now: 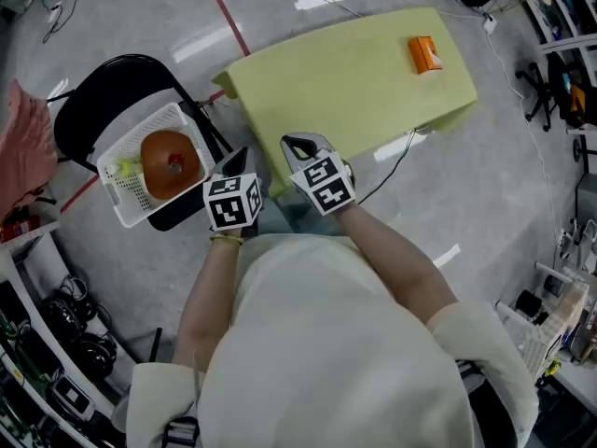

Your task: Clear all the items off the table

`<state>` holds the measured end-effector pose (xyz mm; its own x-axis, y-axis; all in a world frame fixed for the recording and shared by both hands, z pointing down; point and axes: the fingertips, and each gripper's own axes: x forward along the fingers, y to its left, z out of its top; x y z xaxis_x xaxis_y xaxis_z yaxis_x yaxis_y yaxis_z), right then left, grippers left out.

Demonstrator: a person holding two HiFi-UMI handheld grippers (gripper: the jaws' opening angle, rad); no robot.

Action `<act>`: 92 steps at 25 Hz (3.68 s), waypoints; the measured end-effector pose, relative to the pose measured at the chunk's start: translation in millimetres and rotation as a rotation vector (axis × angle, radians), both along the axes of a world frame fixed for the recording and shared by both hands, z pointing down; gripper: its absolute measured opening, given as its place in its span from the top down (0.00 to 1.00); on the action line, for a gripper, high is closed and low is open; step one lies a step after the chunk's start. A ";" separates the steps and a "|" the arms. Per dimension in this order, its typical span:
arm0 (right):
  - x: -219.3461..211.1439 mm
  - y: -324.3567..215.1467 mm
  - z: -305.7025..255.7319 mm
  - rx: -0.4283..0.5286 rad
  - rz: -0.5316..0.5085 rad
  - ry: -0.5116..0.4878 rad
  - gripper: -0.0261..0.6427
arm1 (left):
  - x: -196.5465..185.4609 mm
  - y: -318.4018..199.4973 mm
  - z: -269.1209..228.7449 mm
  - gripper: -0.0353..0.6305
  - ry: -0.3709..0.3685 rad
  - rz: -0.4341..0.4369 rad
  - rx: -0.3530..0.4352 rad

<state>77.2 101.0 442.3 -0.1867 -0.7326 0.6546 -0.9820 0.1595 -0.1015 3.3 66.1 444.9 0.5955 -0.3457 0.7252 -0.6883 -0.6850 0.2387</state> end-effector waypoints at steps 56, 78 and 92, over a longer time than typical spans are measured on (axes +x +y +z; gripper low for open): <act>414.0 275.0 -10.7 0.019 0.767 -0.011 0.96 | 420.9 183.7 1.2 0.93 0.050 0.545 -0.016; 548.3 182.3 16.1 -0.086 0.657 -0.004 0.96 | 537.5 110.0 19.1 0.93 0.006 0.460 -0.067; 591.2 124.3 70.8 -0.176 0.523 -0.027 0.85 | 546.8 81.1 49.1 0.93 0.003 0.287 -0.129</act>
<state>668.4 225.3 513.1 0.1545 -0.6118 0.7758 -0.9224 -0.3707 -0.1086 550.2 147.3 493.9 0.6575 -0.0682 0.7504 -0.4707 -0.8149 0.3383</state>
